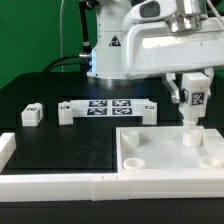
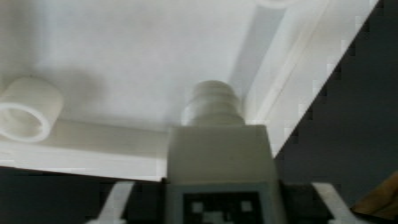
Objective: Assemble one leg
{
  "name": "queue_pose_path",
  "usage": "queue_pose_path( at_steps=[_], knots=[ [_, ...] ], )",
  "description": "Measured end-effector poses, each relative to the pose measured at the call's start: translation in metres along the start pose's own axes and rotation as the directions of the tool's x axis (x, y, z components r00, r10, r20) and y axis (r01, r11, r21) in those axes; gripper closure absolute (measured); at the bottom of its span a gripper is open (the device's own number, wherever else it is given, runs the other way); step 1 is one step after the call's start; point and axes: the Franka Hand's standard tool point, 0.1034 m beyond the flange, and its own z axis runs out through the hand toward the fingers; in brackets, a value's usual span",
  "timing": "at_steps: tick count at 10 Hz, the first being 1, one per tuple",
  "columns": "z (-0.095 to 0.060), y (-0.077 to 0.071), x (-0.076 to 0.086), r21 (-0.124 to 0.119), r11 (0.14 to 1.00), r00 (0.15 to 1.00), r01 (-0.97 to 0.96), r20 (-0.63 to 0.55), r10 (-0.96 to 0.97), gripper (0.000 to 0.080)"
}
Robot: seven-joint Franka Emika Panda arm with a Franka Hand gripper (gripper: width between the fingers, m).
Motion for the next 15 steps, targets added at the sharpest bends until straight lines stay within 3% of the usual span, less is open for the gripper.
queue_pose_path(
  at_steps=[2,4,7,10,15],
  knots=[
    [0.017,-0.004,0.021,0.011,1.0,1.0,-0.001,-0.015,0.001,0.0512],
    [0.025,-0.003,0.03,0.013,1.0,1.0,-0.003,-0.025,0.004,0.0512],
    [0.037,-0.002,0.022,0.011,1.0,0.999,-0.008,-0.039,0.009,0.0512],
    [0.041,-0.014,0.028,0.011,1.0,0.995,0.007,-0.099,-0.006,0.0512],
    [0.041,-0.014,0.034,0.01,1.0,0.995,-0.004,-0.097,0.005,0.0512]
  ],
)
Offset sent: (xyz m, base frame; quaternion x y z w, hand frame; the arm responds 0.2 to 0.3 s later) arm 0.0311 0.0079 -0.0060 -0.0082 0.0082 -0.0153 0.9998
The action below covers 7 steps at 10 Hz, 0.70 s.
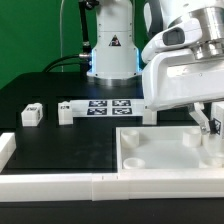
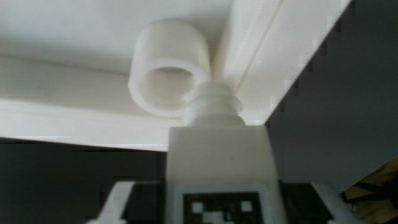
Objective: Assemble one leg
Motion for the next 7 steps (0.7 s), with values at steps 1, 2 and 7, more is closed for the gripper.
queue_pose_path(
  at_steps=[1,2,7],
  knots=[
    [-0.007,-0.002,0.003,0.001,1.0,1.0,-0.024,0.019,0.024,0.0512],
    [-0.01,-0.001,0.004,-0.001,1.0,1.0,-0.026,0.018,0.026,0.0512],
    [-0.003,0.013,-0.008,-0.014,0.999,0.999,-0.03,0.025,0.03,0.0512]
  ],
)
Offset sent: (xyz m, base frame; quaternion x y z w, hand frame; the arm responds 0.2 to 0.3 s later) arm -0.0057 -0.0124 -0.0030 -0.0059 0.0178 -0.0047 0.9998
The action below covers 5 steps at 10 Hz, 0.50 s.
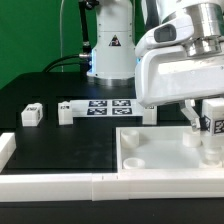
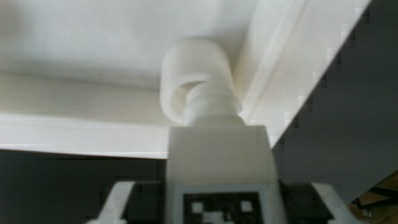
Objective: Assemble one leg
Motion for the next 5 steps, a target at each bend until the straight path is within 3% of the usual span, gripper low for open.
queue_pose_path(
  at_steps=[5],
  knots=[
    [0.0078,0.0007,-0.0012,0.0,1.0,1.0,0.001,0.001,-0.001,0.0512]
  ],
)
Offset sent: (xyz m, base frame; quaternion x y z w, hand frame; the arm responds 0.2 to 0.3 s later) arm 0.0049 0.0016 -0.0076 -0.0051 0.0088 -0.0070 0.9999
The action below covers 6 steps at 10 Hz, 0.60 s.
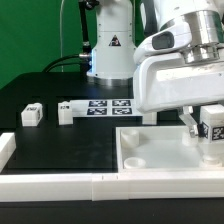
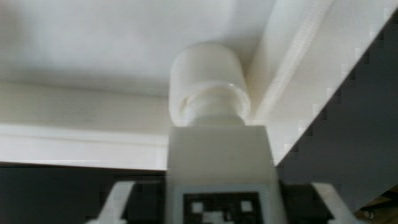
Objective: Assemble one leg
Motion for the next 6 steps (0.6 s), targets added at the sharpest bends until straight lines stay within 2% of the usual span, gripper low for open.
queue_pose_path(
  at_steps=[3,6],
  knots=[
    [0.0063,0.0005,-0.0089,0.001,1.0,1.0,-0.003,0.016,0.003,0.0512],
    [0.0072,-0.0002,-0.0102,-0.003,1.0,1.0,-0.001,-0.005,0.001,0.0512]
  ],
)
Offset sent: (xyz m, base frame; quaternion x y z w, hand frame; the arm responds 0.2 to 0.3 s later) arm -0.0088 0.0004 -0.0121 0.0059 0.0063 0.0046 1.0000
